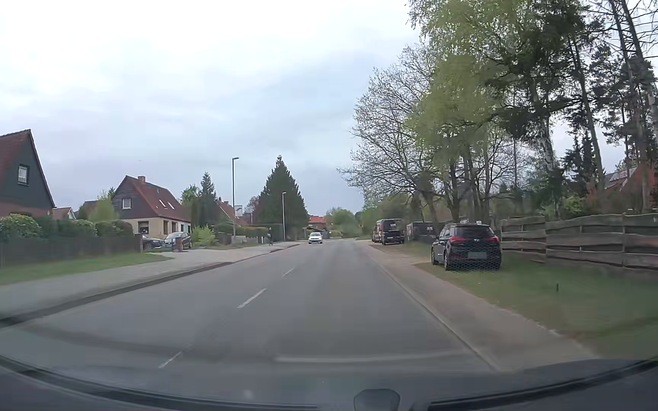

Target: Follow the waypoints while adhering to traffic rules and regulations

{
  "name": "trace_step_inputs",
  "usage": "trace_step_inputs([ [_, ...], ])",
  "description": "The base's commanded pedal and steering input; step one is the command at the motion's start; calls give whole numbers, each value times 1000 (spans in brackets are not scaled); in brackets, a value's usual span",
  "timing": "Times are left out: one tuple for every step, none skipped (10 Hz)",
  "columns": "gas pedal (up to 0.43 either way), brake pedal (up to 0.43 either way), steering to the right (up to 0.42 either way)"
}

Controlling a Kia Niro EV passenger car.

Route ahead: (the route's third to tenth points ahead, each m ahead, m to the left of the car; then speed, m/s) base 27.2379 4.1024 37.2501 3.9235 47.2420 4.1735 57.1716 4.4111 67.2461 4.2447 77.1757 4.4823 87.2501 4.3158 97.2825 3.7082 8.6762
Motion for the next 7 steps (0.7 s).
trace_step_inputs([
  [461,0,-5],
  [461,0,-5],
  [461,0,-5],
  [461,0,-4],
  [461,0,-4],
  [461,0,-4],
  [461,0,-3],
])
